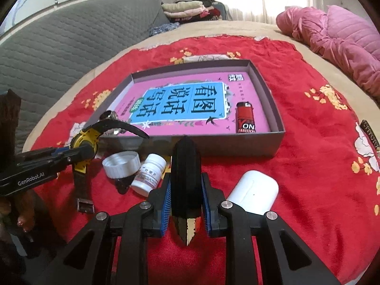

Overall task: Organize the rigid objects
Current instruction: 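Lift the black case with the right tool while the left tool lifts the watch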

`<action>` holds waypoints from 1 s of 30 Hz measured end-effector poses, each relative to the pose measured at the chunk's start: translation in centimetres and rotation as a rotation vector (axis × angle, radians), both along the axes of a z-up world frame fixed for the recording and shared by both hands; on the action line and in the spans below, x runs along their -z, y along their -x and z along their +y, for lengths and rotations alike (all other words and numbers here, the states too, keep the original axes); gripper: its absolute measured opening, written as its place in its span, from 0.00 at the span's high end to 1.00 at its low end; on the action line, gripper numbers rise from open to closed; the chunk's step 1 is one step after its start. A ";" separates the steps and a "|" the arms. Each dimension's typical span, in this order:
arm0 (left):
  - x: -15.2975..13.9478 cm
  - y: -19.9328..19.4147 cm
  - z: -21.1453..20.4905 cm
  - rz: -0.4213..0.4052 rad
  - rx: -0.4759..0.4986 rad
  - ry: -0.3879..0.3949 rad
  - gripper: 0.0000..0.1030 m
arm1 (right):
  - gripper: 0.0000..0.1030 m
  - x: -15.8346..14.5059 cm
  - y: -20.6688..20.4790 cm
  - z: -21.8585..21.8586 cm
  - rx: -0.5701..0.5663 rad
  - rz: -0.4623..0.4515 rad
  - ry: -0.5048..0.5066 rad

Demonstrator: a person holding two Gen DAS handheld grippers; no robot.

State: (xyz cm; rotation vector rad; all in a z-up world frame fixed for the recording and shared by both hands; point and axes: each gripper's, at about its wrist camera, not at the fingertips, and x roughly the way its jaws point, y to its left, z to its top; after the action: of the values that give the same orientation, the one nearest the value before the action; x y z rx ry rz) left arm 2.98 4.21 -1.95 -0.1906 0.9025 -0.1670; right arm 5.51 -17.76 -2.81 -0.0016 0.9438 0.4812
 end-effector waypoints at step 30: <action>-2.3 -0.1 -0.2 -0.088 -0.013 0.023 0.82 | 0.78 -2.7 -0.5 -0.8 0.065 -0.079 0.002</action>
State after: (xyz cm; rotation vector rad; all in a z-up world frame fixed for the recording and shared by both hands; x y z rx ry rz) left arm 3.09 4.02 0.37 -0.2089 0.8114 -0.1720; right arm 6.01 -18.55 -0.09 0.0079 0.8647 0.4169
